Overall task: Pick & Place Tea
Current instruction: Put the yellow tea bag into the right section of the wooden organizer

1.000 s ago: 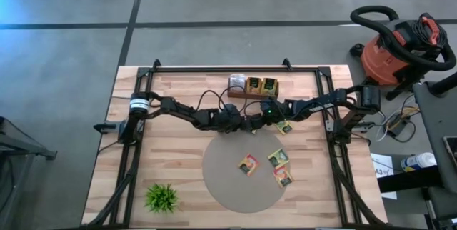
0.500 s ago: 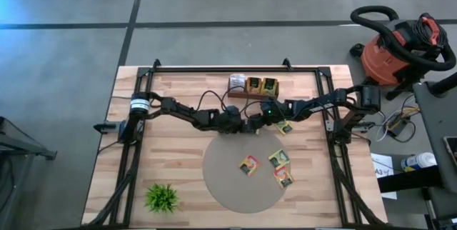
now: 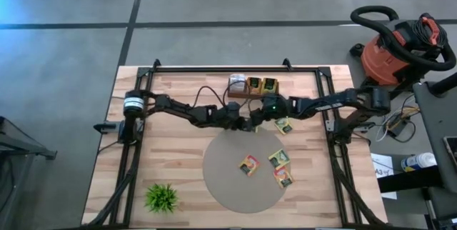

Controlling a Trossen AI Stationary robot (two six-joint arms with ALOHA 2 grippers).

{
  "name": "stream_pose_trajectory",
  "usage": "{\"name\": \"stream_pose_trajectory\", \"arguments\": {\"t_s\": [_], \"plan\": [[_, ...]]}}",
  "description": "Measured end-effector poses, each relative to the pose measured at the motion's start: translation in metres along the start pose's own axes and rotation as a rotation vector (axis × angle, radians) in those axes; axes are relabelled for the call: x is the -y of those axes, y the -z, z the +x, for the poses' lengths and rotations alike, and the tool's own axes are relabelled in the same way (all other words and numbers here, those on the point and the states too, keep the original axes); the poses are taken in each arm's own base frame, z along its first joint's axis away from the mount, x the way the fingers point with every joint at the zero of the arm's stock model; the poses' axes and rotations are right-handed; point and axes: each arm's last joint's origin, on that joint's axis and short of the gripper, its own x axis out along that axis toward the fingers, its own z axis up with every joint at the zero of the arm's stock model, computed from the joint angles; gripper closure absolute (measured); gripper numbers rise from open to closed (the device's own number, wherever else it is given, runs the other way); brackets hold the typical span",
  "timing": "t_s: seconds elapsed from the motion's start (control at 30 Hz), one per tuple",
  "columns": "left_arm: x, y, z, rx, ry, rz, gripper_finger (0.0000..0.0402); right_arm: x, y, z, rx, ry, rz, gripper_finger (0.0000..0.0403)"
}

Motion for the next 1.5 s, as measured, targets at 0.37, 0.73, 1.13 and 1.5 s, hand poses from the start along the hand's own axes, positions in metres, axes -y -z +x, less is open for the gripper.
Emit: {"name": "stream_pose_trajectory", "arguments": {"t_s": [0.37,0.73,1.13,1.5], "plan": [[0.012,-0.034,-0.066,-0.143,-0.064,0.447,0.0401,-0.02,-0.02,-0.094,0.036,0.064,-0.746,0.0321],[0.057,-0.041,-0.107,-0.289,-0.07,1.178,0.0401,-0.066,-0.054,-0.116,-0.022,0.02,-1.023,0.0321],[0.089,-0.058,-0.122,-0.204,-0.298,1.494,0.0401,-0.128,-0.056,-0.094,-0.177,-0.008,-1.126,0.0321],[0.103,-0.062,-0.129,-0.135,-0.262,1.499,0.0401,-0.139,-0.053,-0.097,-0.09,0.095,-1.164,0.0321]]}}
